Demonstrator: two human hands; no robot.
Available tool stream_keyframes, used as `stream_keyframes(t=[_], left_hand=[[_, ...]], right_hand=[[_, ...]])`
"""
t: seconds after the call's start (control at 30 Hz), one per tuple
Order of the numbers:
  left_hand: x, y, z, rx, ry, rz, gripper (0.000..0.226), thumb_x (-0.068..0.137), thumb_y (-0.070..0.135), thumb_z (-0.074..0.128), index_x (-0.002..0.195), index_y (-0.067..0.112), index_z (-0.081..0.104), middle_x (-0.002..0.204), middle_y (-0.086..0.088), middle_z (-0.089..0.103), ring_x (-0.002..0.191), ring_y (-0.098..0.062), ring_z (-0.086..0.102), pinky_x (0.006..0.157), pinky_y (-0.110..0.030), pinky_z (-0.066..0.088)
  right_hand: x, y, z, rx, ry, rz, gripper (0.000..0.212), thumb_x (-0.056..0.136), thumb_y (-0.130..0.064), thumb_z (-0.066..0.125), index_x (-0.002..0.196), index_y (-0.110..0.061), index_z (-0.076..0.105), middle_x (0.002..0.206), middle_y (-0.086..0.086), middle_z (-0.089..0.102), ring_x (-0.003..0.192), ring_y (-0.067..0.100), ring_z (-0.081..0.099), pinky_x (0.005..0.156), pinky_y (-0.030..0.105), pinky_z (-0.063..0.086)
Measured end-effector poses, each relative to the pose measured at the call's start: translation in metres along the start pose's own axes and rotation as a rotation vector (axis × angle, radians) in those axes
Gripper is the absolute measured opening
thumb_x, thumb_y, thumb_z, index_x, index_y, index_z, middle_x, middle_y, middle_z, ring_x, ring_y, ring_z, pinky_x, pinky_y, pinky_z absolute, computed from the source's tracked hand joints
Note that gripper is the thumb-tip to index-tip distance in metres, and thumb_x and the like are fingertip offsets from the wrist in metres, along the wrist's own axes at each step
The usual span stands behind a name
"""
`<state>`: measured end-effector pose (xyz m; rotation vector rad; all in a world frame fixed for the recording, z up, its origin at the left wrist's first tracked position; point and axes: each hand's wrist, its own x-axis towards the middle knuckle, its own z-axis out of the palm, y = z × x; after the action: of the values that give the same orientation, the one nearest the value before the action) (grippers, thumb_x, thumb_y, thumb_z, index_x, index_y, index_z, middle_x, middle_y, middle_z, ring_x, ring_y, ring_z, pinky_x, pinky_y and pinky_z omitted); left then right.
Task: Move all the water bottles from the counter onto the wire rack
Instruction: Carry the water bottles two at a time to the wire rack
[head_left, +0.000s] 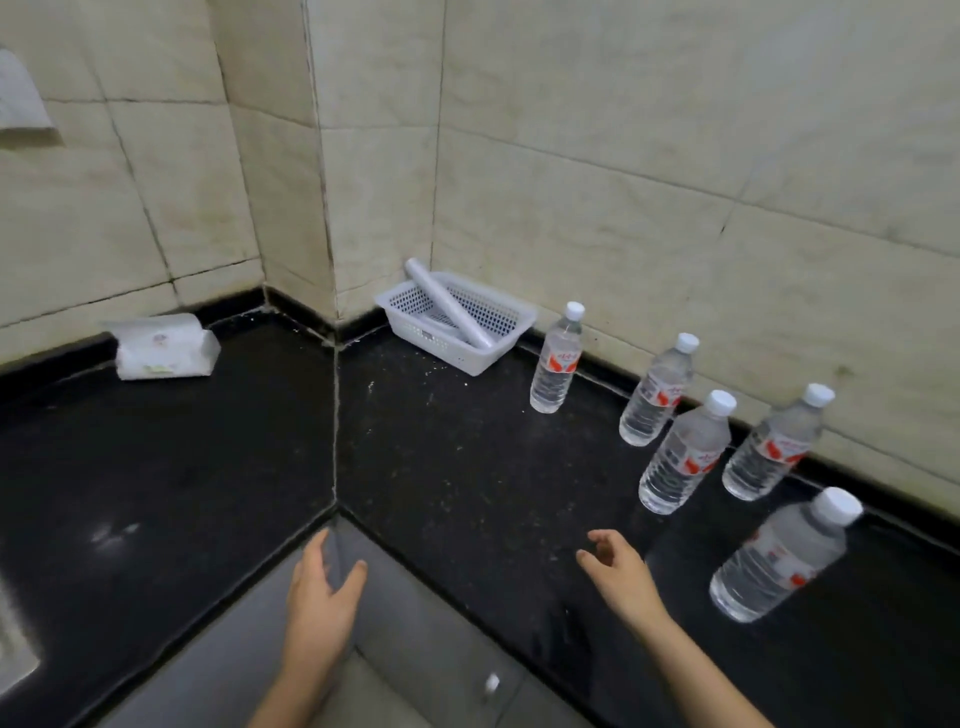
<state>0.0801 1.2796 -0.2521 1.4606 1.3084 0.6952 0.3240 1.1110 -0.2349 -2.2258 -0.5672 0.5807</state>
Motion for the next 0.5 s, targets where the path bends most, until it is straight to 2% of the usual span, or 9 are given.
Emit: stream_keyframes(t=[0.17,0.33,0.5], left_hand=[[0.031,0.001,0.022,0.025,-0.132,-0.016,0.054,0.083,0.005,0.059,0.133,0.005,0.038,0.131,-0.025,0.044,0.115,-0.038,0.046,0.1,-0.043,0.035],[0.039,0.02,0.052,0.045,-0.27,0.052,0.054,0.083,0.005,0.059,0.133,0.006,0.038,0.13,-0.022,0.044,0.114,-0.035,0.048,0.095,-0.039,0.037],[0.064,0.019,0.049,0.061,-0.291,-0.011,0.053,0.083,0.007,0.059,0.132,0.007,0.039,0.131,-0.022,0.044,0.113,-0.035,0.048,0.097,-0.042,0.038]], right_hand=[[-0.015,0.012,-0.005,-0.032,0.095,0.122,0.035,0.085,-0.017,0.061,0.117,-0.006,0.055,0.12,0.013,0.058,0.115,0.024,0.052,0.094,0.03,0.038],[0.007,0.002,-0.039,0.029,0.29,0.187,0.036,0.084,-0.014,0.061,0.117,-0.001,0.054,0.118,0.02,0.058,0.102,0.026,0.055,0.092,0.035,0.04],[0.051,-0.011,-0.061,0.146,0.47,0.192,0.05,0.082,-0.016,0.064,0.126,0.0,0.046,0.126,0.021,0.051,0.115,0.032,0.05,0.091,0.037,0.04]])
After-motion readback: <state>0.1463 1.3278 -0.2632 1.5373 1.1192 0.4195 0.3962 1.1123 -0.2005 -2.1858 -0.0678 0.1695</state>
